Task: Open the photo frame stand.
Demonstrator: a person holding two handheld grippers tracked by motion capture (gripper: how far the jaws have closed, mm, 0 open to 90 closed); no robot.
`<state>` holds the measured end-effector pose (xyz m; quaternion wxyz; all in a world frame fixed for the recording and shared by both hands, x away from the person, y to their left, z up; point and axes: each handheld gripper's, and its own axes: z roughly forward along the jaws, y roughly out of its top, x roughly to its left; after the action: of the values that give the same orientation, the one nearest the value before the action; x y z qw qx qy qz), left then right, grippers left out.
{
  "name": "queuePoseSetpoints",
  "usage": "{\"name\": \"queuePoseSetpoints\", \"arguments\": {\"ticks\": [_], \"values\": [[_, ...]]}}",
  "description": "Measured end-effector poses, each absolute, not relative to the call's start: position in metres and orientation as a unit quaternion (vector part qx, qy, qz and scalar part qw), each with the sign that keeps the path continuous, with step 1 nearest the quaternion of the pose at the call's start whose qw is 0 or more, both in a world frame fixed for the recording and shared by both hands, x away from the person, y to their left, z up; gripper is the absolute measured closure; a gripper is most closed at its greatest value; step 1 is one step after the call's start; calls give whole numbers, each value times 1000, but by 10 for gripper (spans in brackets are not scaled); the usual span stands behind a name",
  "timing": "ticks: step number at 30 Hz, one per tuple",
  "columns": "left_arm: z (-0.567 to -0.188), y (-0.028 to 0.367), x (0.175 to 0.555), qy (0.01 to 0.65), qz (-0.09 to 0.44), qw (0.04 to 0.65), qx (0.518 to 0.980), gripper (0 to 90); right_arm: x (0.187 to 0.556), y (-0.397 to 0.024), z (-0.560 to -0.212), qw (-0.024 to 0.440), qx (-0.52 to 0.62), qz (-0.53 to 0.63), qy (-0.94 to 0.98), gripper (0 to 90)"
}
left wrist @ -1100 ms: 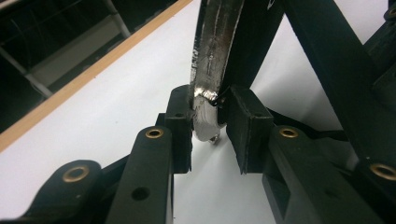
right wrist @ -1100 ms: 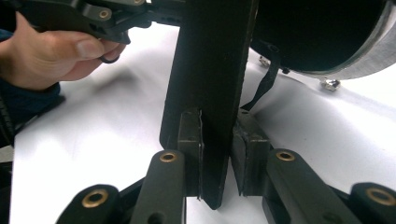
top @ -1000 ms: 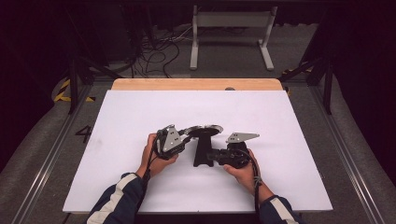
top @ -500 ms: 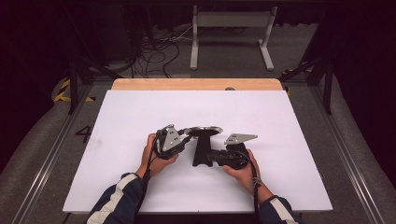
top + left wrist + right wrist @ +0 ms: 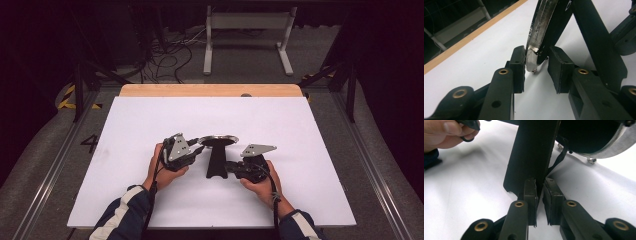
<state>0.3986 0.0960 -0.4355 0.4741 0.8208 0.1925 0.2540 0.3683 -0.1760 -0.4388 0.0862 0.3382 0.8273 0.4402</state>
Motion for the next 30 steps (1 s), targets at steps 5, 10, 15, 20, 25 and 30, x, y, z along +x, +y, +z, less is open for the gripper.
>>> {"name": "queuePoseSetpoints", "arguments": {"ticks": [5,10,15,20,25,30], "values": [[-432,99,396,181,264,464,826,596,366,-179,-436,90,337,442,826,819],[-430,105,395,183,254,467,827,544,363,-182,-433,95,335,439,828,836],[-425,113,396,184,242,474,826,474,360,-183,-430,113,331,435,830,850],[-422,116,395,183,224,474,832,396,357,-185,-424,133,330,446,821,872],[-414,119,393,188,209,484,828,328,350,-182,-419,156,321,451,818,897],[-412,120,397,190,189,495,826,313,347,-176,-416,164,314,455,817,900]]}}
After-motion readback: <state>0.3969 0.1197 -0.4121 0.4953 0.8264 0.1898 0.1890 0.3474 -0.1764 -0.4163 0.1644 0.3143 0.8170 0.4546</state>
